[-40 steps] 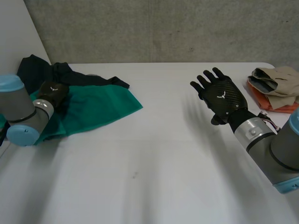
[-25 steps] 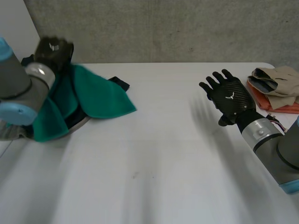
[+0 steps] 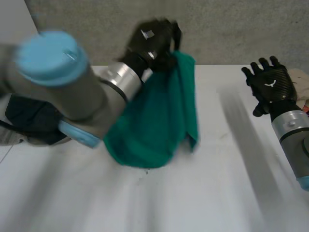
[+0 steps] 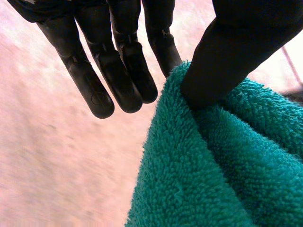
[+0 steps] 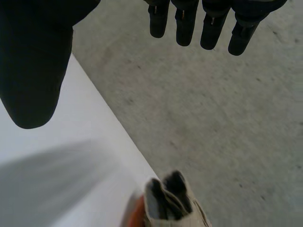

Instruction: Fold the laundry.

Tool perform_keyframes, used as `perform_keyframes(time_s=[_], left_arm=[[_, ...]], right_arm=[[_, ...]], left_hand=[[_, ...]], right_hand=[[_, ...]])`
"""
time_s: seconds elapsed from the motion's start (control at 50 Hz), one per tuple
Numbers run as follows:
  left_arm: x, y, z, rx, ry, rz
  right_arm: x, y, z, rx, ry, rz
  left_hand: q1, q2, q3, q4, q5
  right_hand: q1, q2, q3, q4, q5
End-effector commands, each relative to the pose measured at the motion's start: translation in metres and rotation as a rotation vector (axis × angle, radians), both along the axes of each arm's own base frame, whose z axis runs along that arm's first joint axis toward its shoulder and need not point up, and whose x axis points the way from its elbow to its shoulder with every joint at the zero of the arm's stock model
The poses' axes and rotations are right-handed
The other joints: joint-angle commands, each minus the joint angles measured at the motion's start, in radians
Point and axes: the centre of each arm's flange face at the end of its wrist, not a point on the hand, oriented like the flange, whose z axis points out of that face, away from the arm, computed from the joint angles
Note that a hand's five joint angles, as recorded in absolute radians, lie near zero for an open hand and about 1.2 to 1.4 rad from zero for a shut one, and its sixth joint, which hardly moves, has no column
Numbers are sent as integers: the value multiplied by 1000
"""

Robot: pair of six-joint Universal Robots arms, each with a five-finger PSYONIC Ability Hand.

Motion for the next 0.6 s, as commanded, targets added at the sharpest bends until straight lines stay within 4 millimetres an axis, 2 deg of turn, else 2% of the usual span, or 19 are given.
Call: perform_keyframes(time_s=[0.02,0.04,0.06,0.1,0.18,0.2,0.26,0.3,0.32,0.38,0.4,0.5,0.52,0.6], left_arm=[[-37,9,-99,180,-92,-87],[-41,16,-107,188,-111,-102],[-43,20,-108,187,-120,-107],[-43,22,-108,177,-129,-107],[-31,17,-76,108,-113,-62],[-19,11,-58,77,-104,-16],[12,3,-33,47,-105,112],[24,5,-26,45,-114,166],[37,12,-29,74,-154,217],[46,22,-37,112,-208,243],[57,35,-55,167,-298,255],[73,65,-95,259,-475,229],[77,74,-111,286,-530,217],[81,87,-134,295,-590,193]], right_arm=[[-8,-7,3,-3,-28,-41],[-8,-7,3,-1,-28,-43],[-8,-7,3,-2,-26,-43],[-8,-7,3,0,-27,-43],[-8,-6,2,10,-24,-38],[-8,-5,1,19,-21,-36],[-6,-1,-1,77,-13,-22],[-4,5,-4,147,-1,1],[-3,7,-6,178,5,12],[-1,18,-10,301,25,51],[-1,21,-10,337,30,60],[-2,38,-9,527,45,81],[-3,41,-9,549,47,80],[-4,47,-12,587,59,76]], left_hand=[[-397,-463,-460,-468,-426],[-813,-879,-875,-883,-841],[-887,-953,-949,-957,-915],[-879,-944,-941,-949,-907],[-870,-936,-932,-940,-898],[-870,-936,-932,-940,-898],[-849,-915,-912,-920,-878],[-841,-906,-903,-911,-869],[-838,-903,-900,-908,-866],[-826,-892,-888,-896,-854],[-794,-860,-856,-864,-822],[-682,-748,-745,-753,-711],[-604,-669,-666,-674,-632],[-526,-592,-589,-597,-555]], right_hand=[[-51,-37,-37,-36,-49],[-51,-37,-37,-36,-49],[-51,-37,-37,-36,-49],[-51,-37,-37,-36,-49],[-51,-37,-37,-36,-49],[-51,-37,-37,-36,-49],[-51,-37,-37,-36,-49],[-51,-37,-37,-36,-49],[-51,-37,-37,-36,-49],[-51,-37,-37,-36,-49],[-51,-37,-37,-36,-49],[-51,-37,-37,-36,-49],[-26,-13,-12,-12,-25],[159,172,172,173,160]])
